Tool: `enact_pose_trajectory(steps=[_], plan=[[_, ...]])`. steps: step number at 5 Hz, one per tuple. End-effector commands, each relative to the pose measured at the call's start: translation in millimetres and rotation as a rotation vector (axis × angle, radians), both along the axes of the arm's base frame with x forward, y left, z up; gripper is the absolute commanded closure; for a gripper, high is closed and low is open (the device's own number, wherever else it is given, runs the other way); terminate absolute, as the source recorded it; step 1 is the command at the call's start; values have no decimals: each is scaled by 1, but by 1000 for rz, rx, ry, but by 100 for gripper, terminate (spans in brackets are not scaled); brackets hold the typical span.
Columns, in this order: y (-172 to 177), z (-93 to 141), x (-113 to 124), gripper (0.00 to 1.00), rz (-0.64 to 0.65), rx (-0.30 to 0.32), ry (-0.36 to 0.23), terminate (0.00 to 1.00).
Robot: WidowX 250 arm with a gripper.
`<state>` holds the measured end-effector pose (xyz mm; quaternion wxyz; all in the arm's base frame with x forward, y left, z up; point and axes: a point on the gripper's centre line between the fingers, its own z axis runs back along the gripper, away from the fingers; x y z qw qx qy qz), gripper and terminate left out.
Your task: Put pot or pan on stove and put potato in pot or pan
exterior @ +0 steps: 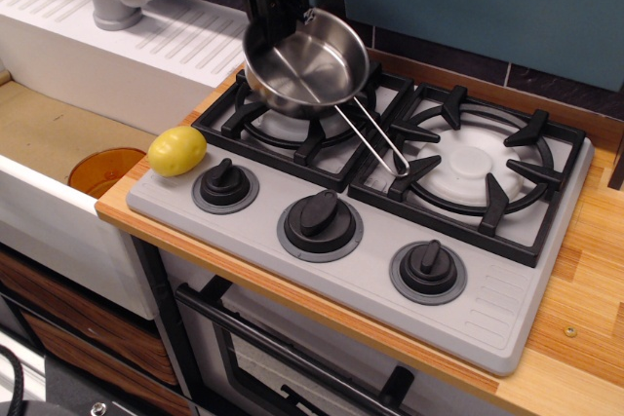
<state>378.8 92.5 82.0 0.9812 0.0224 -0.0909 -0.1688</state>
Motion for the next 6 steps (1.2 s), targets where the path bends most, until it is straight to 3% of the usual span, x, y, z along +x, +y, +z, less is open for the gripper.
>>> enact_pose_trajectory(steps=[1,2,3,6], plan=[[-17,44,-3,0,26,12,-70,0],[-21,64,-13,0,33,18,-39,0],[-24,90,-20,0,-5,76,-14,0],[-24,90,-20,0,-5,76,-14,0]])
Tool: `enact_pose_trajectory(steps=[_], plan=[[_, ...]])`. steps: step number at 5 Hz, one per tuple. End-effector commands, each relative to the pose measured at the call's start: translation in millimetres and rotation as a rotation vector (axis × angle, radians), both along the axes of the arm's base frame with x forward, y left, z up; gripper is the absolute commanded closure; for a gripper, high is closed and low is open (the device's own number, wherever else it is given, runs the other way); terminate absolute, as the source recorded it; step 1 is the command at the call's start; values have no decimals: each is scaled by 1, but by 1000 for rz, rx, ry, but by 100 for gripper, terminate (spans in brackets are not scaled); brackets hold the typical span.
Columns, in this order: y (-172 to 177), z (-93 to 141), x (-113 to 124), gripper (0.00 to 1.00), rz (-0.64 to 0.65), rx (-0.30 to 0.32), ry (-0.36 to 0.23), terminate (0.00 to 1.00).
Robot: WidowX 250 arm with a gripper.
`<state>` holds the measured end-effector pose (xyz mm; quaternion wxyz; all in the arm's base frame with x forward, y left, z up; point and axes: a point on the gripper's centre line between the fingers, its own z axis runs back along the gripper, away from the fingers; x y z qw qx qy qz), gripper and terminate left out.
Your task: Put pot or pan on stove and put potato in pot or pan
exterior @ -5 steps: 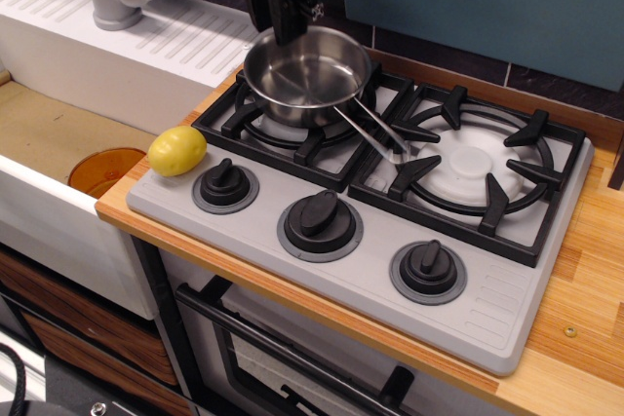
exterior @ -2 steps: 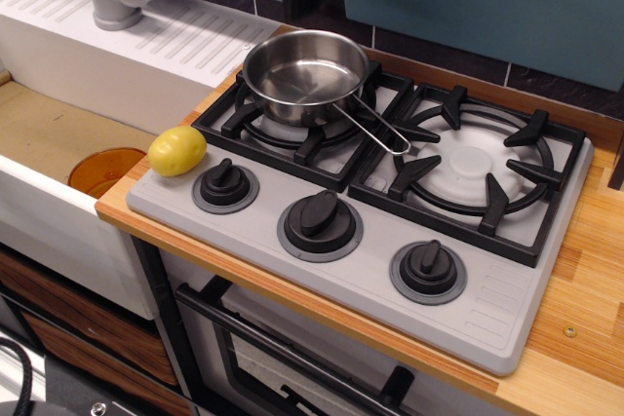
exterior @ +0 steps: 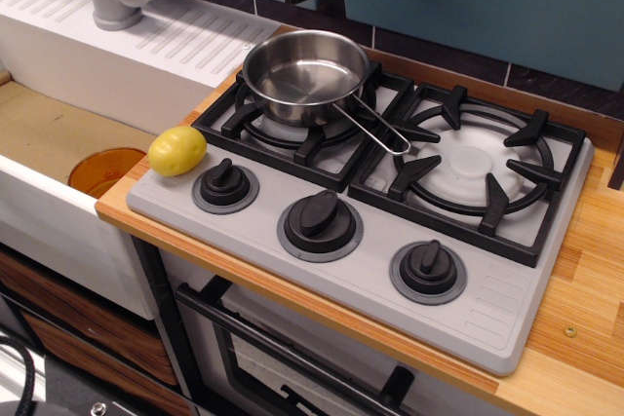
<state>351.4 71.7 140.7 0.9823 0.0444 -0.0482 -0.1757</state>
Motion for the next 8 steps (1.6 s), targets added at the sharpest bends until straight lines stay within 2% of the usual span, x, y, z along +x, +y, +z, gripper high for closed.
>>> enact_pose_trajectory(steps=[1,2,3,5,8], plan=[[13,35,-8,0,32,54,-140,0],[26,35,-19,0,86,99,-188,0],[38,29,-27,0,129,104,-214,0],[47,-4,-43,0,276,134,-228,0],[49,-48,-61,0,308,49,-274,0]])
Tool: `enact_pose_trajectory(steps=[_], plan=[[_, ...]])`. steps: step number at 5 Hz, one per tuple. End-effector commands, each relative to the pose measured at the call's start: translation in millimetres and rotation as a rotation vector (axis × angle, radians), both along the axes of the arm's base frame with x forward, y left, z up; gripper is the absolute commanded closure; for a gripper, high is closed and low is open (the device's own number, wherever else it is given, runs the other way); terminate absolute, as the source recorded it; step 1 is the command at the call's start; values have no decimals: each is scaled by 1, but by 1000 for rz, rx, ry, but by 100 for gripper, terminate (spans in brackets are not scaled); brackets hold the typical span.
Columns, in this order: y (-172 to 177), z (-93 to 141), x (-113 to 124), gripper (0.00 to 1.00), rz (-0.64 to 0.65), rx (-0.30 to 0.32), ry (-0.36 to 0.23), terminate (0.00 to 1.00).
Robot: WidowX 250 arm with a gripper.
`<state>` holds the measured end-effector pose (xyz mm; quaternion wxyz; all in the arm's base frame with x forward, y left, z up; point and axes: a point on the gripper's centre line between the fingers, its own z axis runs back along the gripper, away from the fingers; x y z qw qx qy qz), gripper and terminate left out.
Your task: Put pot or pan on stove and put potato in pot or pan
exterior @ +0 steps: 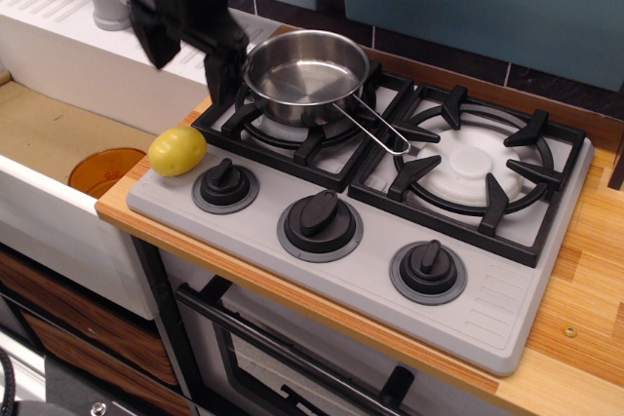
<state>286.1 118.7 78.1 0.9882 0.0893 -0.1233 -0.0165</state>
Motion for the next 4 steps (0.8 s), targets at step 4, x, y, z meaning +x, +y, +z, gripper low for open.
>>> enact_pose_trajectory(steps=[4], plan=[[2,-19,-9,0,-22,-27,-155,0]])
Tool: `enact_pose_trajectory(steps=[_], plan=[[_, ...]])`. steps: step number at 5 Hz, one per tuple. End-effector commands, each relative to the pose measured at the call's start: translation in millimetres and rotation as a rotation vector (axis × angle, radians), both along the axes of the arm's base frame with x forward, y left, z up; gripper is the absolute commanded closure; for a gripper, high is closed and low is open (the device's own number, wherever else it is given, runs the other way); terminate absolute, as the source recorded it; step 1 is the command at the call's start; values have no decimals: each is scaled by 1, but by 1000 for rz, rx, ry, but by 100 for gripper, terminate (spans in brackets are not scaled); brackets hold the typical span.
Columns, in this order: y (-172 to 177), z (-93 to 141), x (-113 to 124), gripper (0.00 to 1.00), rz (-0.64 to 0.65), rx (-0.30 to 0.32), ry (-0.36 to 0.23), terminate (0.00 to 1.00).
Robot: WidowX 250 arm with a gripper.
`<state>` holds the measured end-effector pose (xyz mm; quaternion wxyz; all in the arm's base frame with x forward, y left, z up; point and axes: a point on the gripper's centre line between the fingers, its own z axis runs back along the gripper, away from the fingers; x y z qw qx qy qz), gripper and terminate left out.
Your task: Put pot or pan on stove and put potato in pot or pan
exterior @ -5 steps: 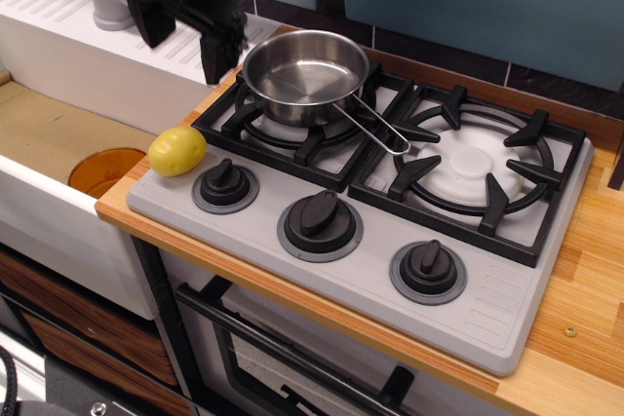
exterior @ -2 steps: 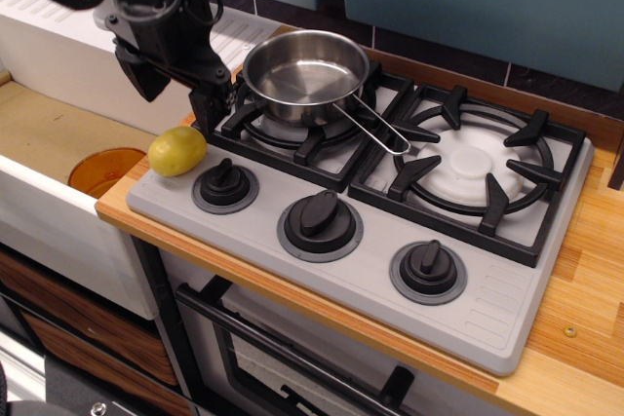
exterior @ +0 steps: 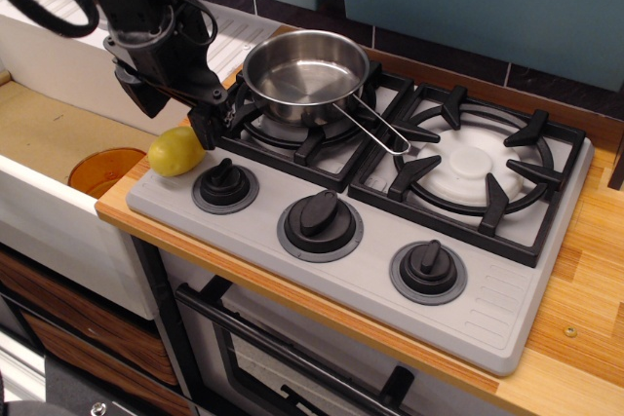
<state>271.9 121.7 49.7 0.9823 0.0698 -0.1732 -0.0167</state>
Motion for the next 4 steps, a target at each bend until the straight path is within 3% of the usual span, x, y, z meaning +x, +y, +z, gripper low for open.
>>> enact_pose_trajectory(steps=[1,4], plan=[[0,6,0,0,-16,-8,-58,0],[-4,-10,-6,0,-5,-67,-68,0]])
